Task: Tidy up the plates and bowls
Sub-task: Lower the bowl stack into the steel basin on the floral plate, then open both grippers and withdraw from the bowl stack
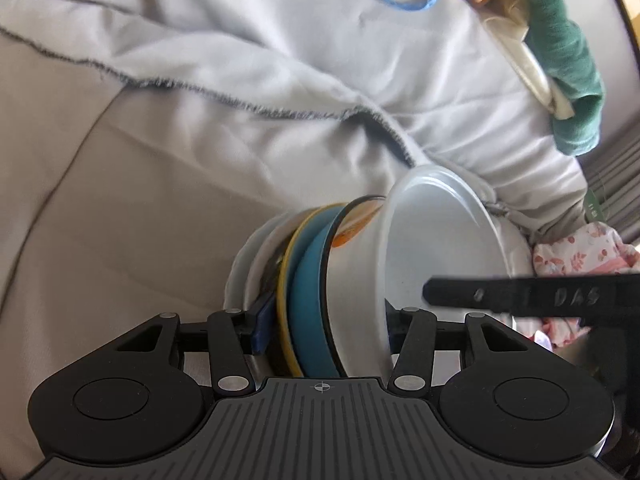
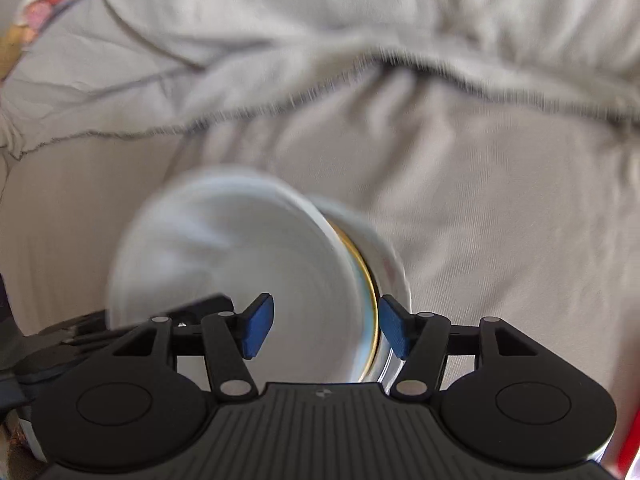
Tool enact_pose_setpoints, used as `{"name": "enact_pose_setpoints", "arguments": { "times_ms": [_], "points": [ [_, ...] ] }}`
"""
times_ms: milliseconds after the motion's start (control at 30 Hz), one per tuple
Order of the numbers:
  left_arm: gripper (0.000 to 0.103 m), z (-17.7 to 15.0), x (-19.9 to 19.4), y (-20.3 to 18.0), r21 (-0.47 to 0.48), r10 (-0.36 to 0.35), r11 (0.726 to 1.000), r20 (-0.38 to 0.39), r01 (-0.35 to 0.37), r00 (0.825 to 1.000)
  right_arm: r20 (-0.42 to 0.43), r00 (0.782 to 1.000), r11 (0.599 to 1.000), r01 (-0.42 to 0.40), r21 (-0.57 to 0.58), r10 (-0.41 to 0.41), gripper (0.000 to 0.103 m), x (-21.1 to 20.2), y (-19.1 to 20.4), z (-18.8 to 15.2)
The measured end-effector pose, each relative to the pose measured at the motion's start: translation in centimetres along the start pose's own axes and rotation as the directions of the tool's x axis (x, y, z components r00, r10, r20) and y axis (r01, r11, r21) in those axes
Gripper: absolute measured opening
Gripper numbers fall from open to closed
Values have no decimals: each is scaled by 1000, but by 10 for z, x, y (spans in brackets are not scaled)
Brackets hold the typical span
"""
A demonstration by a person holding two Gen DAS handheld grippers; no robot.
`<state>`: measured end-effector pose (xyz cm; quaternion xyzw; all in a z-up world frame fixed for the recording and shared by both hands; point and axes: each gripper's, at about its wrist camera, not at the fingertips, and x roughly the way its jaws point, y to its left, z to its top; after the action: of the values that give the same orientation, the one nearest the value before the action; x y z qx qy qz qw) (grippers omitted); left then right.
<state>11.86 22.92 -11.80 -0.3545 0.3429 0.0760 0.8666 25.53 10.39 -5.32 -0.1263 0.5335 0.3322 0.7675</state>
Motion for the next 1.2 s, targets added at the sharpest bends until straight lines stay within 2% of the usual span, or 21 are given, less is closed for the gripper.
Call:
{"name": "enact_pose_setpoints", "arguments": {
  "times_ms": [133, 200, 300, 367, 467, 533, 733, 800, 867, 933, 1000, 1067, 1100, 1167, 1200],
  "points": [
    [53, 5, -8, 10, -50, -25, 998, 37, 27, 999, 43, 999, 1000, 14, -12, -14, 59, -10, 1, 3],
    [53, 9, -14, 19, -89, -16, 996, 60, 21, 998, 55, 997, 998, 55, -25, -54, 60, -8, 2, -2],
    [51, 13, -23, 29, -137, -84, 986, 104, 98, 991, 88, 991, 993, 103, -50, -98, 61, -5, 5, -14],
    [51, 14, -25, 30, -135, -133, 980, 114, 148, 985, 88, 993, 996, 78, -38, -74, 62, -3, 4, -19],
    [51, 13, -21, 20, -87, -109, 989, 104, 118, 989, 57, 998, 1000, -7, -28, 9, 62, -4, 2, -20],
    [53, 13, -20, 15, -70, -113, 990, 103, 121, 988, 69, 997, 998, -39, -39, 42, 63, -9, 5, -19],
    [53, 15, -16, 23, -89, -188, 976, 95, 197, 978, 75, 997, 999, -9, -31, 11, 63, -7, 6, -18],
    [50, 16, -16, 29, -102, -210, 971, 83, 218, 974, 67, 998, 1000, 7, -22, -5, 63, -4, 5, -18],
    [46, 16, -18, 35, -115, -197, 972, 88, 206, 977, 66, 998, 1000, 19, -14, -18, 63, -3, 4, -20],
    [46, 15, -22, 37, -109, -148, 981, 101, 159, 984, 70, 997, 1000, 15, -11, -14, 63, -7, 1, -23],
    [46, 15, -22, 36, -111, -141, 982, 102, 152, 985, 81, 997, 1000, 11, -7, -11, 62, -11, -1, -24],
    [45, 15, -23, 35, -108, -178, 976, 110, 190, 978, 101, 995, 1000, 9, 2, -9, 54, -15, -4, -25],
    [45, 15, -25, 35, -105, -205, 970, 121, 218, 971, 112, 994, 1000, 7, 5, -8, 50, -18, -5, -24],
    [45, 14, -31, 31, -84, -262, 957, 153, 277, 953, 132, 991, 1000, 0, 8, -1, 36, -21, -7, -24],
    [45, 14, -34, 29, -73, -285, 951, 166, 300, 944, 141, 990, 1000, -6, 7, 5, 34, -23, -8, -23]
  ]
}}
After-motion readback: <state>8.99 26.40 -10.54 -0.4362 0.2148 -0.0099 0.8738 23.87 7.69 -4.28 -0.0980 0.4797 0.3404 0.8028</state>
